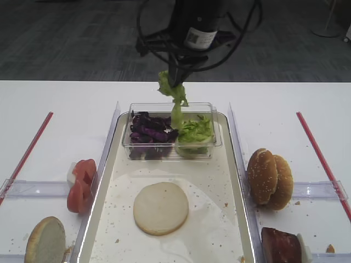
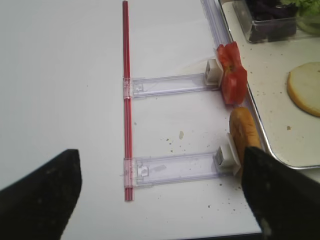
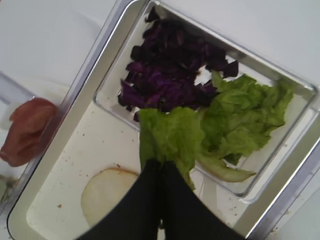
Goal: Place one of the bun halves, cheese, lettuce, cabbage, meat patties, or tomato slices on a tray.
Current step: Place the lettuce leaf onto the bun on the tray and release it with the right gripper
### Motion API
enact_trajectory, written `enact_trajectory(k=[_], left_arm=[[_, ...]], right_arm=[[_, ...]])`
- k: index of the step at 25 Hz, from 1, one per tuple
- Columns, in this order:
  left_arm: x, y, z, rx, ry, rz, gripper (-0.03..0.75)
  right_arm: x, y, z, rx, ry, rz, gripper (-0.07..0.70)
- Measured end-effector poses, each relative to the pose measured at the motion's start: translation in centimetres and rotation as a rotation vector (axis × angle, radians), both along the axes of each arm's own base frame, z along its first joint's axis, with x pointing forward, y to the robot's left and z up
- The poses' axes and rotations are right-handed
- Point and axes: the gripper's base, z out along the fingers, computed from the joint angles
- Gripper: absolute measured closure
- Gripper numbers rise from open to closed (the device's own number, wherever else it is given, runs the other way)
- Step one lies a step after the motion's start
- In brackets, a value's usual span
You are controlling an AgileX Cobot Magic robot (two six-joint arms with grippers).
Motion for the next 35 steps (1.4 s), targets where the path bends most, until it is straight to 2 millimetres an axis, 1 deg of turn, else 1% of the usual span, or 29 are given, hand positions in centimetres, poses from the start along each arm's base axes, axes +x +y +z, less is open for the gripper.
enact_trajectory(k=[4,8,11,14,20,23,26,28,35], left_arm=[[0.0,0.0,0.0,0.0,0.0,0.0,0.118],[0.0,0.0,0.0,0.0,0.0,0.0,0.118],[0.0,0.0,0.0,0.0,0.0,0.0,0.118],[0.0,0.0,0.0,0.0,0.0,0.0,0.118],[0.0,0.0,0.0,0.0,0.0,0.0,0.118],[0.0,0.0,0.0,0.0,0.0,0.0,0.118],[0.0,0.0,0.0,0.0,0.0,0.0,0.118],[0.0,0.0,0.0,0.0,0.0,0.0,0.118],[0.0,0.0,0.0,0.0,0.0,0.0,0.118]], right_arm=[[-2.5,1.4,0.0,-0.013,0.022,0.058,0.589],[-5.1,2.3,-0.2,-0.031,0.049,0.11,0.589],[-6.8,2.9,-0.9,-0.054,0.077,0.147,0.589],[-8.0,3.0,-1.6,-0.068,0.111,0.161,0.589],[-8.8,2.6,-3.5,-0.099,0.182,0.157,0.589],[-8.9,2.5,-3.9,-0.105,0.19,0.158,0.589],[-8.9,2.6,-3.9,-0.102,0.19,0.163,0.589],[-8.8,2.7,-4.3,-0.102,0.201,0.167,0.589],[-8.2,3.3,-6.6,-0.122,0.254,0.166,0.589]])
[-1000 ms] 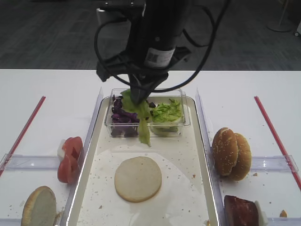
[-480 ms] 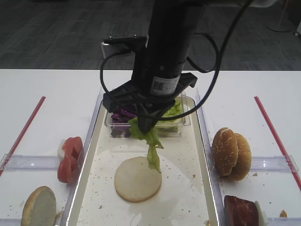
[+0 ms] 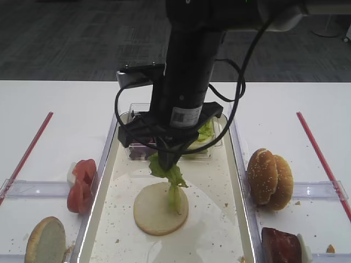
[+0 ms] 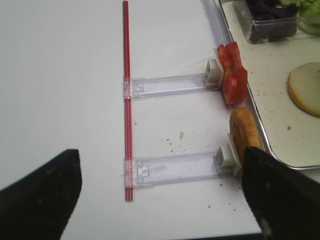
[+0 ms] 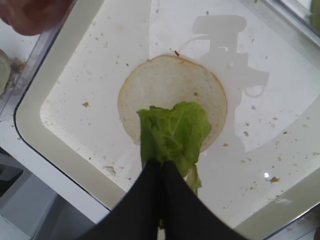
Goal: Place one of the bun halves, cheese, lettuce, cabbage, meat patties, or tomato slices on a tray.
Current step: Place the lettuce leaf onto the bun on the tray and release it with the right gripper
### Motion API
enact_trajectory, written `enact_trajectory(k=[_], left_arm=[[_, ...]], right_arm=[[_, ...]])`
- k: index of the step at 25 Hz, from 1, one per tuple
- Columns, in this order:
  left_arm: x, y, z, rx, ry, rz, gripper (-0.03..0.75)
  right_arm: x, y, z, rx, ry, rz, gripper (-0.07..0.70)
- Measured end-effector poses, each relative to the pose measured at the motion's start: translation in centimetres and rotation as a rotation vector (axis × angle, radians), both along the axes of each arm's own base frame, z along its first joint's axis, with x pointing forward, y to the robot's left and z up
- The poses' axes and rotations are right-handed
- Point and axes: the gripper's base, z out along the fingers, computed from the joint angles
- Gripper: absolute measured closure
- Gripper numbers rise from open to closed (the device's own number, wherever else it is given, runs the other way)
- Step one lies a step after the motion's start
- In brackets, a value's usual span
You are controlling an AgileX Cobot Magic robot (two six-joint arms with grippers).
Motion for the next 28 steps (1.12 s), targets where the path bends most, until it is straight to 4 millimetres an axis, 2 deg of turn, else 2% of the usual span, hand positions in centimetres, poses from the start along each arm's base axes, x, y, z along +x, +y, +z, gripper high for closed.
enact_trajectory(k=[6,18,28], left_arm=[[0.0,0.0,0.0,0.0,0.0,0.0,0.118],[0.0,0.0,0.0,0.0,0.0,0.0,0.118],[0.0,0.0,0.0,0.0,0.0,0.0,0.118]], right_arm=[[0.4,0.5,-2.1,-0.021,0.044,0.004,0.589],[0.6,1.4,-4.5,0.006,0.121,0.018,0.589],[0.7,1.6,-4.9,0.016,0.12,0.019,0.589]])
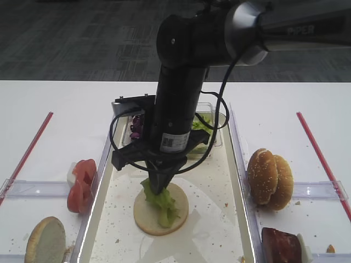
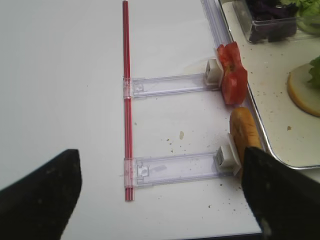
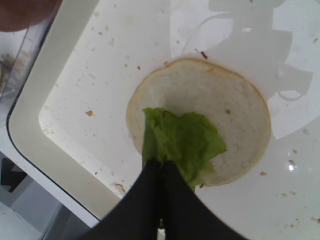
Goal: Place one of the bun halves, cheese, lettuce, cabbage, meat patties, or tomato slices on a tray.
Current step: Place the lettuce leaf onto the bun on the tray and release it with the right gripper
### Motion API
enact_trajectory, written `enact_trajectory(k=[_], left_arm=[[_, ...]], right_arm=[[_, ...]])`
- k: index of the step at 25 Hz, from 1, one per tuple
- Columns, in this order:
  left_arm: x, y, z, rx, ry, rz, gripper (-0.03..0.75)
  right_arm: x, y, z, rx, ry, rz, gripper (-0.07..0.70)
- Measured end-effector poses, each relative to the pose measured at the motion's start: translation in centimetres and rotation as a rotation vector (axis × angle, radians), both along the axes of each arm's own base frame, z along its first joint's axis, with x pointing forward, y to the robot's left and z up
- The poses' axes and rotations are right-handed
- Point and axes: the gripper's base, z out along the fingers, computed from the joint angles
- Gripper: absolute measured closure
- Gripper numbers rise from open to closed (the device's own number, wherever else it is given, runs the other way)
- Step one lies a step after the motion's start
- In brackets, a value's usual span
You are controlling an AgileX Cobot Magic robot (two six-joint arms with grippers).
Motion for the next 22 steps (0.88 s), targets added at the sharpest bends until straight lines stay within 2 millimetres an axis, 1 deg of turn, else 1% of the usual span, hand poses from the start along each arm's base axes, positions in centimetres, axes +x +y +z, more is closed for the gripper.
enact_trajectory(k=[6,11,22], left_arm=[[0.0,0.0,0.0,0.0,0.0,0.0,0.118],[0.0,0.0,0.0,0.0,0.0,0.0,0.118],[0.0,0.0,0.0,0.0,0.0,0.0,0.118]], right_arm=[[-0.04,0.29,0.1,0.038,-0.001,0.016,0.589],[-0.02,0.23,0.08,0.033,-0.005,0.024,0.579],[0.01,0.13,0.04,0.023,-0.011,0.03,0.411]])
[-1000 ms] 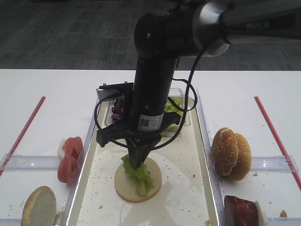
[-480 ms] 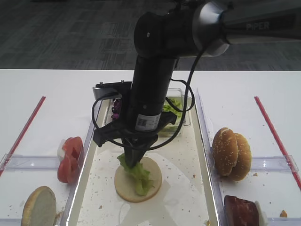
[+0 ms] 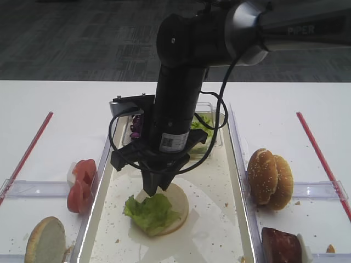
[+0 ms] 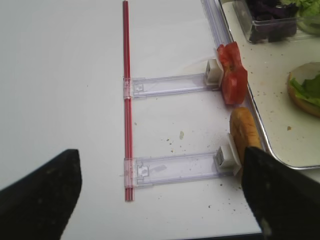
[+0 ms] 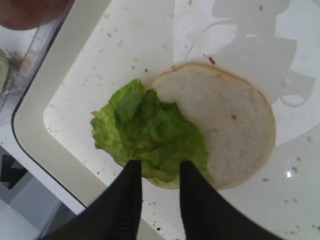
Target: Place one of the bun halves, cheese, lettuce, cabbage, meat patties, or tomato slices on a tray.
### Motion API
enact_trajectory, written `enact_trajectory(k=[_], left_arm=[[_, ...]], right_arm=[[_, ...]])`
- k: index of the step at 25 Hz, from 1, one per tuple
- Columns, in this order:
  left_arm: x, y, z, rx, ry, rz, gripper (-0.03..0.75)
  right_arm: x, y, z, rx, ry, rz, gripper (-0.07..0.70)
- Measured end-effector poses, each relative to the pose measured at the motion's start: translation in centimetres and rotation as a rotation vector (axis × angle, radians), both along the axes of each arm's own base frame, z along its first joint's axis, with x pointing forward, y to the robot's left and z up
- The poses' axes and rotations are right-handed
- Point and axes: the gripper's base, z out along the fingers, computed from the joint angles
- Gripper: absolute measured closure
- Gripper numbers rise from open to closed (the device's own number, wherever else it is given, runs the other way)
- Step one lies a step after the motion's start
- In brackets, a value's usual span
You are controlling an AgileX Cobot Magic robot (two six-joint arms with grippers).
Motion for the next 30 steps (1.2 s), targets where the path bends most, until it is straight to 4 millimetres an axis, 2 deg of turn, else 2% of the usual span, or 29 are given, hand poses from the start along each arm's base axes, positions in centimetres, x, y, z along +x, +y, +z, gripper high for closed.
enact_trajectory(k=[5,10,13,17,24,30], left_arm=[[0.0,0.0,0.0,0.0,0.0,0.0,0.118],[0.0,0.0,0.0,0.0,0.0,0.0,0.118],[0.0,0.0,0.0,0.0,0.0,0.0,0.118],[0.0,0.0,0.0,0.0,0.0,0.0,0.118],[0.0,0.0,0.0,0.0,0.0,0.0,0.118],[0.0,0.0,0.0,0.0,0.0,0.0,0.118]], right_arm=[[0.0,0.0,0.0,-0.001,-0.001,0.001,0.309],[0.1,-0.1,0.0,-0.011,-0.01,0.007,0.097],[0.1,-0.1,-0.1,-0.015,-0.015,0.01,0.011],[0.1,-0.2,-0.1,-0.016,-0.017,0.011,-0.015],[0.0,-0.2,-0.1,-0.025,-0.009,0.017,-0.015],[0.9,0.1,1.4,-0.016,-0.071,0.032,-0.015]])
